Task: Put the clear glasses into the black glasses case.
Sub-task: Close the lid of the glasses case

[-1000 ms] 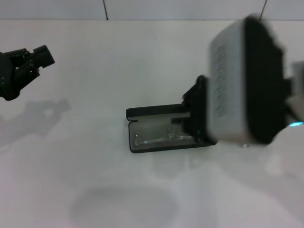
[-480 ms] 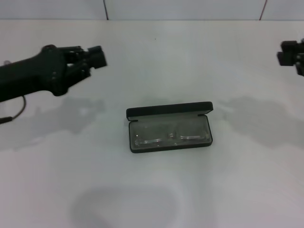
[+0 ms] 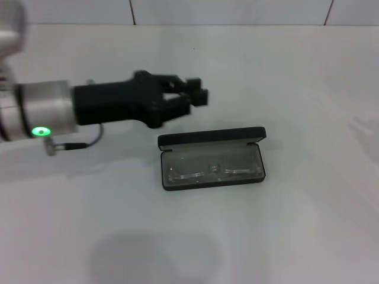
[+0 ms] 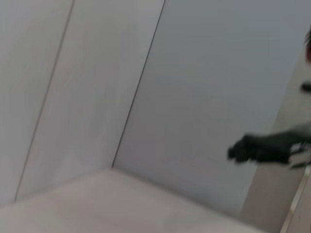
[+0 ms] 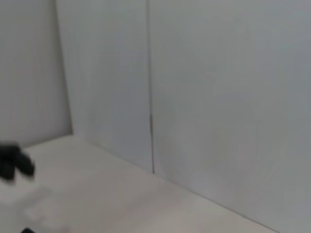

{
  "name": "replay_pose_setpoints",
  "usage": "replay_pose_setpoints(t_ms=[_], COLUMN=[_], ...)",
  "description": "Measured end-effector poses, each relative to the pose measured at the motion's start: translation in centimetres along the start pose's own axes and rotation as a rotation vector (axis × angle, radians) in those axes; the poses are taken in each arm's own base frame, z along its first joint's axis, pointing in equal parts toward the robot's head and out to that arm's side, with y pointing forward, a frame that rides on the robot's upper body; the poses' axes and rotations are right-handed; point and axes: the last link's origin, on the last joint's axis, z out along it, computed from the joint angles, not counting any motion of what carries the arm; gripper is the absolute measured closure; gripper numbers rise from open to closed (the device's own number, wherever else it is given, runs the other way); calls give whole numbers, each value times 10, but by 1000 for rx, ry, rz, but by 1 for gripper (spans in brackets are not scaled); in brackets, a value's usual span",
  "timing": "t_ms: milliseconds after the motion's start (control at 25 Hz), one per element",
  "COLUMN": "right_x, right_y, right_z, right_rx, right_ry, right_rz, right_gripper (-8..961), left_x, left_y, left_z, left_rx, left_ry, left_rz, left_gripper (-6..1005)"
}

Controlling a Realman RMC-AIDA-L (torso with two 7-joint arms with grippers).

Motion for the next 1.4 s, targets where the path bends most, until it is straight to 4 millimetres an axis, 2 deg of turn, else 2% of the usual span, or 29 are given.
replay_pose_setpoints(t_ms=[280, 400, 960, 1400], right_x=[20, 26, 35, 42], right_y=[-5, -6, -7, -4], right_z=[-10, -10, 2, 7], right_rx=[19, 19, -9, -35], right_ry=[-42, -48, -77, -85], right_rz=[65, 72, 92, 118], right_gripper=[822, 822, 824, 821], left_x=[-24, -27, -45, -59], left_y=[-14, -15, -21, -14], left_z=[49, 54, 54, 55], left_rx=[49, 53, 127, 99], left_ry=[-169, -187, -223, -269], left_rz=[-34, -25, -63, -59], left_gripper=[712, 709, 706, 705])
